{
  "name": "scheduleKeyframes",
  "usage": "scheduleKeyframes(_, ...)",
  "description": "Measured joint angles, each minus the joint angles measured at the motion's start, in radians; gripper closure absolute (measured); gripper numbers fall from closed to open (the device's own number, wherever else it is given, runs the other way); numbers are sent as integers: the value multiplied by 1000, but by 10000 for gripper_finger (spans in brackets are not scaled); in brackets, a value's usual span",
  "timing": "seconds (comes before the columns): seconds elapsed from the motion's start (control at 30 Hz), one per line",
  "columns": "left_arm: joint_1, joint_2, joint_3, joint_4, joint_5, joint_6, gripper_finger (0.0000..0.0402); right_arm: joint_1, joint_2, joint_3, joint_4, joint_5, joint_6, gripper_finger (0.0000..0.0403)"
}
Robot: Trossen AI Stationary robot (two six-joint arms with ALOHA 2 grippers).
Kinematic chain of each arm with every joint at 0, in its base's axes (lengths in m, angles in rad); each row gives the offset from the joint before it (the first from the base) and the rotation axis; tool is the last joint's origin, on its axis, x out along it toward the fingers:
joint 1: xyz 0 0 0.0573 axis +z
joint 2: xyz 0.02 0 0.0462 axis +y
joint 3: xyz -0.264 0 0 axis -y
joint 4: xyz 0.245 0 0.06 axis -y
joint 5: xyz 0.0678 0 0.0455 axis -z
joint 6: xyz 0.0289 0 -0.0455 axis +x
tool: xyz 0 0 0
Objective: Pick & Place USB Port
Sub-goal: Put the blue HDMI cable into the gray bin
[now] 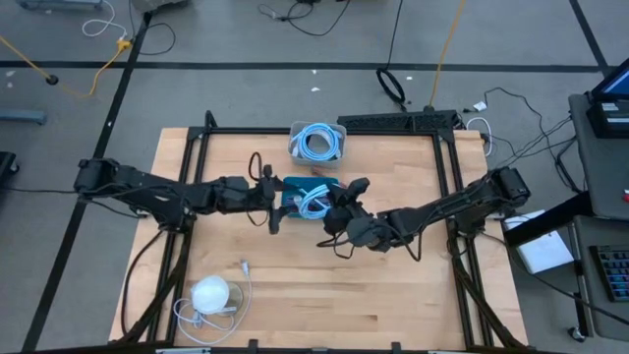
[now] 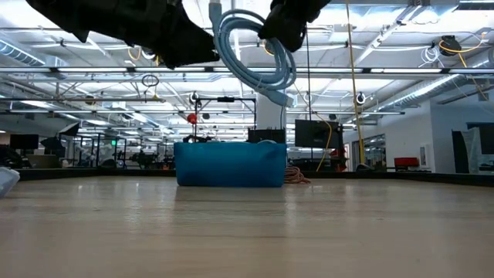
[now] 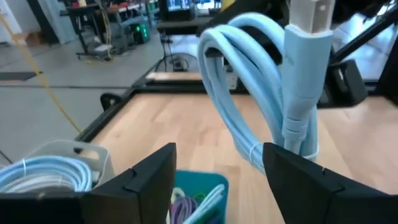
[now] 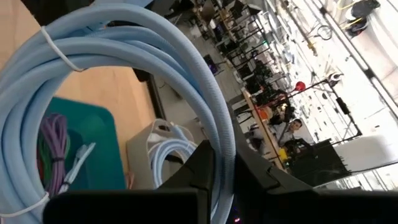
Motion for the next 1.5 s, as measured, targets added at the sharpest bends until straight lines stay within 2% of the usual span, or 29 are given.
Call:
scheduleKeyframes(0.13,-7,-3,0,-76,-19,-18,159,-5,0,0,-57,57,9,377)
scheduleKeyframes(0.27,-12,-32,0,-113,-20,-30,136,-8,0,0,-83,95,10,377)
scheduleKeyframes(0.47,-21,-46,0,-91,-23,-28,106,-21,0,0,-79,22,61,377)
scheduleKeyframes(0.73,-21,-41,0,-64,-29,-47,126,-52,0,0,-79,-35,107,377)
scheduleKeyframes(0.87,-11,-41,0,-40,-30,-53,130,-68,0,-1,-78,-103,146,377)
scheduleKeyframes(0.97,5,-41,0,-41,-29,-74,130,-74,0,-1,-67,-105,155,377)
scheduleKeyframes(1.3,24,-41,0,-15,-28,-109,131,-91,68,0,151,-135,17,377)
scheduleKeyframes(1.4,24,-41,0,-18,-27,-127,147,-99,100,0,162,-133,-3,377)
scheduleKeyframes(1.5,25,-41,0,-35,-21,-137,209,-107,112,-1,169,-131,-4,377)
